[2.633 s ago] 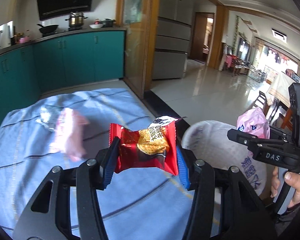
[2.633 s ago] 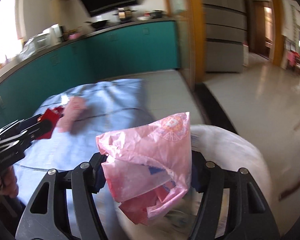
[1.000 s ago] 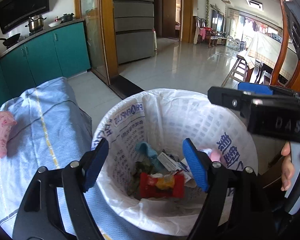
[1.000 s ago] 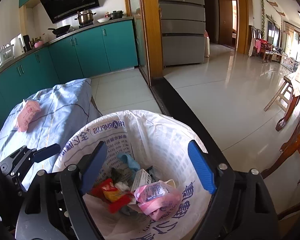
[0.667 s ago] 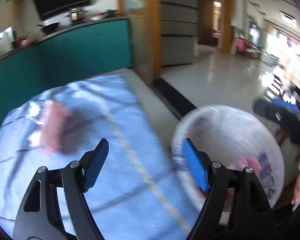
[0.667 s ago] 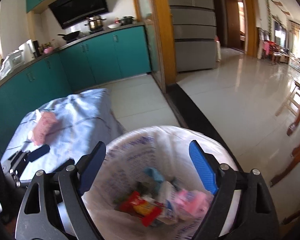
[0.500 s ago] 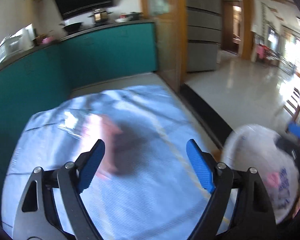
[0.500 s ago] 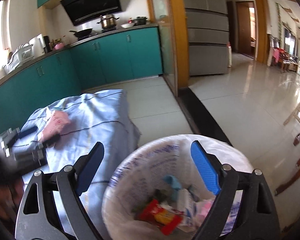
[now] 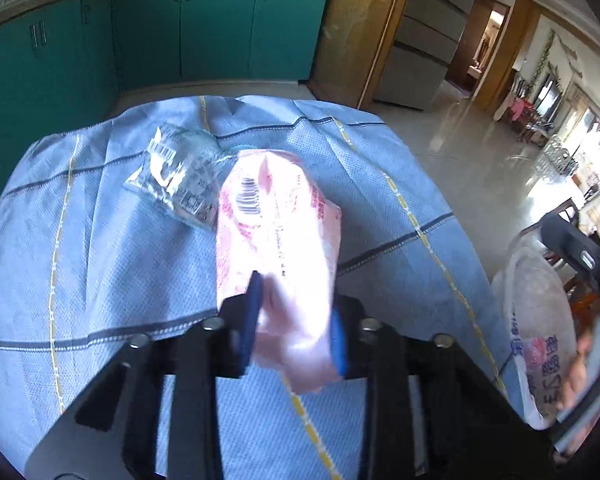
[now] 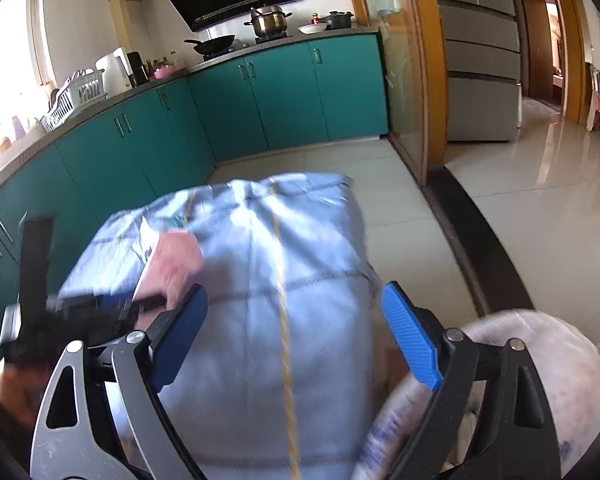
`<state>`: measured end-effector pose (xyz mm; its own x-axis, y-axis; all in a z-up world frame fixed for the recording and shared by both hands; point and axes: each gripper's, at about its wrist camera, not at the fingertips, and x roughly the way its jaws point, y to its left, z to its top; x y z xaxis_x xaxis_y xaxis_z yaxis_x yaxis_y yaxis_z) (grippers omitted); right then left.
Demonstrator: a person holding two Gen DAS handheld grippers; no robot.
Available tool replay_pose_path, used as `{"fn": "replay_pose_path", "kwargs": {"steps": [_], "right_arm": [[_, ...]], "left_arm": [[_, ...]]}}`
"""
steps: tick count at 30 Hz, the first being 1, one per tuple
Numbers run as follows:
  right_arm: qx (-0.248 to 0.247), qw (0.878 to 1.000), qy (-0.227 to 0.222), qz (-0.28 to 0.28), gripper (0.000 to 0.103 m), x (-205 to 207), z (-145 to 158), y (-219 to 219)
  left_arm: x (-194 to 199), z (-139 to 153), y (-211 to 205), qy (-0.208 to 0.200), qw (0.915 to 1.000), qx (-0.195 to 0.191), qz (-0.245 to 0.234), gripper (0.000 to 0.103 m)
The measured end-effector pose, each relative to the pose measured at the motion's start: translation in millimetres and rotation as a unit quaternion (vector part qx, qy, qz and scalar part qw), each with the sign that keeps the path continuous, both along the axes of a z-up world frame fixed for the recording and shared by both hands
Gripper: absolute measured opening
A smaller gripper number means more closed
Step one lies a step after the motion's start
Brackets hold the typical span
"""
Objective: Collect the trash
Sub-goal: 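Close the left tool on the second pink bag while the right tool reaches the clear packet, then lift the pink bag with the left tool while the right tool grasps the clear packet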
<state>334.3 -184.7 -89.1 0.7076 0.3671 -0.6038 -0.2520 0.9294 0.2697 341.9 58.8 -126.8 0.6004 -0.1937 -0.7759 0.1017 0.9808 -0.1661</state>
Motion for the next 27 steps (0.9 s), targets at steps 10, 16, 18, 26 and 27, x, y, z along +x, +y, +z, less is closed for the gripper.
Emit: {"fn": "replay_pose_path", "kwargs": {"steps": [10,16,18,26,27], "right_arm": [[-0.003,0.996,0.040,0.080,0.091,66.2,-11.5,116.5],[-0.092,0.986,0.050,0.128,0.094,99.9,-22.1,216.8],[-0.101,0.984,0.074,0.124,0.094,108.7,-33.5,235.9],[-0.146,0.980,0.066,0.114,0.090,113.0,-46.9,248.3],[-0.150,0.979,0.062,0.119,0.085,110.0,-45.5,247.8]], "left_arm": [[-98.0,4.2,66.5,0.013,0.9991,-0.001,0.040,0.021],[-105.0,5.7,84.8,0.008,0.9982,-0.013,0.057,0.042],[-102.6,6.9,85.1,0.008,0.9979,-0.011,0.063,0.053],[-100.2,5.4,96.8,0.009,0.9965,-0.011,0.083,0.068],[-100.6,6.6,97.2,0.007,0.9964,-0.011,0.084,0.068]]}}
